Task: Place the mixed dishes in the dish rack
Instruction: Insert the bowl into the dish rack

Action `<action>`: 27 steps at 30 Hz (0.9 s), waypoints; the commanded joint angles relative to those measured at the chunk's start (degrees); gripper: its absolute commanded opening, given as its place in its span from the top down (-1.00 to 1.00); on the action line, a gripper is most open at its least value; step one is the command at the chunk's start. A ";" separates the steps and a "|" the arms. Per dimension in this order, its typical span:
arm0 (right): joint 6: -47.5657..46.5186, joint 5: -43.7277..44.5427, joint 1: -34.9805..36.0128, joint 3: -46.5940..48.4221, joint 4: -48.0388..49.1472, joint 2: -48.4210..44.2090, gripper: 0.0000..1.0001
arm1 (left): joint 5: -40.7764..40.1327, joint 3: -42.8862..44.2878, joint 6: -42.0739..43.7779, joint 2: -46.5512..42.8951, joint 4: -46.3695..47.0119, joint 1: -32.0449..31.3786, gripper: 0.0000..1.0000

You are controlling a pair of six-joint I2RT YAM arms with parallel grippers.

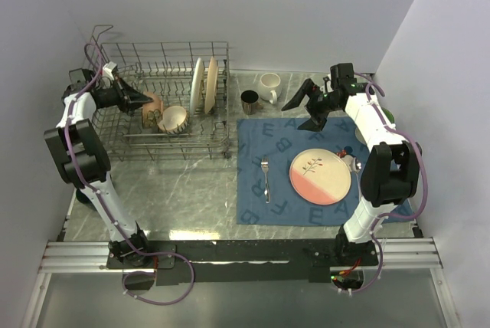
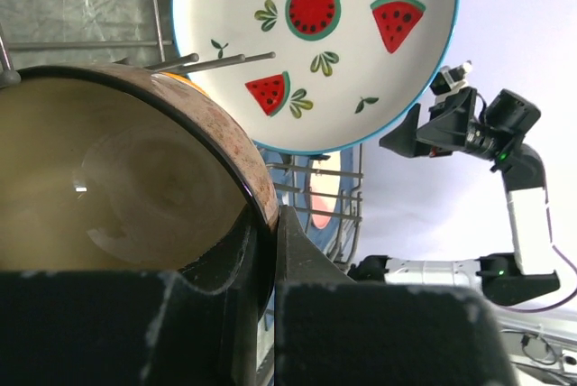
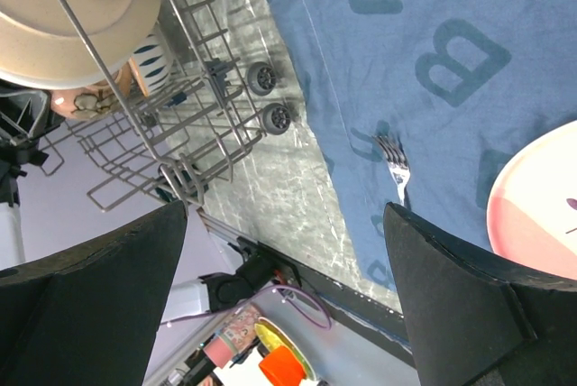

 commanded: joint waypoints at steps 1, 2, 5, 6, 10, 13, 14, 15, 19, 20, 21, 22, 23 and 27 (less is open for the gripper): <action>-1.27 0.09 -0.60 2.40 -1.12 -1.13 -0.96 | 3.83 3.17 5.16 -0.74 -1.85 -0.80 0.98; -1.19 0.09 -0.52 2.49 -1.12 -1.13 -0.96 | 3.30 3.43 5.43 -0.39 -2.64 -0.80 0.98; -1.53 0.00 -0.60 2.31 -1.03 -1.05 -0.96 | 0.76 5.19 7.10 0.93 -5.27 -0.71 0.98; -1.54 0.00 -0.61 2.22 -1.03 -0.96 -0.96 | 0.14 5.63 7.71 1.54 -5.89 -0.71 0.98; -1.71 -0.09 -0.87 1.52 -1.03 -1.31 -0.96 | -1.45 6.16 9.21 3.74 -7.83 -0.36 0.98; -1.62 0.00 -1.22 0.82 -0.77 -1.66 -0.96 | -1.62 4.94 10.00 4.89 -8.09 -0.27 0.98; -1.71 0.00 -1.31 0.82 -0.77 -1.66 -0.96 | -2.14 4.49 10.09 4.98 -7.92 -0.18 0.98; -1.71 -0.09 -1.48 0.82 -0.86 -1.57 -0.96 | -2.06 4.14 10.44 4.98 -7.83 -0.27 0.98; -1.89 -0.26 -1.66 1.69 -1.12 -0.96 -0.96 | -3.37 2.82 10.18 5.24 -6.78 -0.27 0.98; -1.89 -0.26 -1.66 1.87 -1.12 -0.70 -0.96 | -4.08 2.91 9.83 5.59 -6.60 -0.27 0.98; -1.97 -0.52 -1.75 2.13 -1.21 -0.43 -0.96 | -4.17 3.08 9.56 5.94 -6.60 -0.27 0.98; -1.98 -0.61 -1.75 2.66 -1.38 -0.08 -0.96 | -4.52 3.43 9.21 6.82 -6.51 -0.27 0.85; -1.98 -0.61 -1.75 2.92 -1.56 0.10 -0.96 | -4.78 3.61 8.77 7.17 -6.34 -0.27 0.71; -2.06 -0.70 -1.66 3.46 -1.56 0.45 -0.96 | -6.28 3.00 7.72 7.27 -5.46 -0.27 0.10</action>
